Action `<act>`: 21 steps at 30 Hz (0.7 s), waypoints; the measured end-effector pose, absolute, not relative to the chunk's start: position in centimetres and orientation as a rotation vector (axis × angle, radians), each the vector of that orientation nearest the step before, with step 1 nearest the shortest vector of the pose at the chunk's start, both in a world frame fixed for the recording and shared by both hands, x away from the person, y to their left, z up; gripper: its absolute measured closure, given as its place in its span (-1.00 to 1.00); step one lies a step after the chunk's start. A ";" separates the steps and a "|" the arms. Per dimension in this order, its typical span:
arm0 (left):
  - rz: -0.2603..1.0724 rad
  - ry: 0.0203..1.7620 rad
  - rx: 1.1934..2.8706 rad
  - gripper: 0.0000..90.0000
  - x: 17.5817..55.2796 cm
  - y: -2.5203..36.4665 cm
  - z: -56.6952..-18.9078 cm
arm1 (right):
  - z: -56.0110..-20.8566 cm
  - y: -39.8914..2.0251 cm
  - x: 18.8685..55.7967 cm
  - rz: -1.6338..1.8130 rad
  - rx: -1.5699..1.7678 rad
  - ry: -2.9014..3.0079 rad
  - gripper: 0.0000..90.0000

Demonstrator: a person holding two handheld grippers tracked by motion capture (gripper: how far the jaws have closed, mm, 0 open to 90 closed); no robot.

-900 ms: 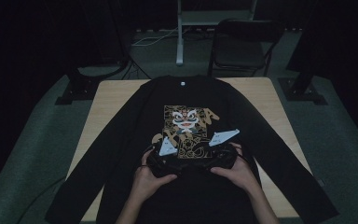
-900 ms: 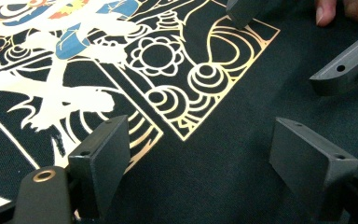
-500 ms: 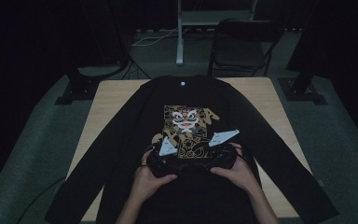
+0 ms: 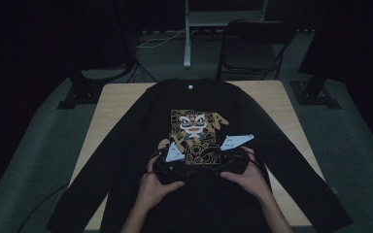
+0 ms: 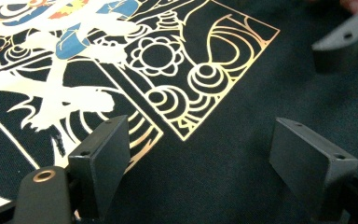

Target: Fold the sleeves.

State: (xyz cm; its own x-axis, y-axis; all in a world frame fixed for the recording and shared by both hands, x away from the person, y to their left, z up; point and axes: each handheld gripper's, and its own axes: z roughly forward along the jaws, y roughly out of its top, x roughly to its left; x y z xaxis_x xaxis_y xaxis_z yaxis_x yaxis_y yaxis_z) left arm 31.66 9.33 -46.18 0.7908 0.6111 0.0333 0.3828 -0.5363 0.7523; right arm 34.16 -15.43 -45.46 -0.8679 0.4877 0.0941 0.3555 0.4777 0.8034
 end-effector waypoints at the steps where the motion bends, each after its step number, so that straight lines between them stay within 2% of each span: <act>1: 0.376 0.734 2.197 -0.51 31.7 9.3 -46.2 | -45.3 -15.5 34.2 1.344 0.753 2.556 -0.65; 21: 0.377 0.733 2.196 -0.51 31.7 9.3 -46.2 | -42.0 -17.1 34.4 1.480 0.751 2.433 -0.57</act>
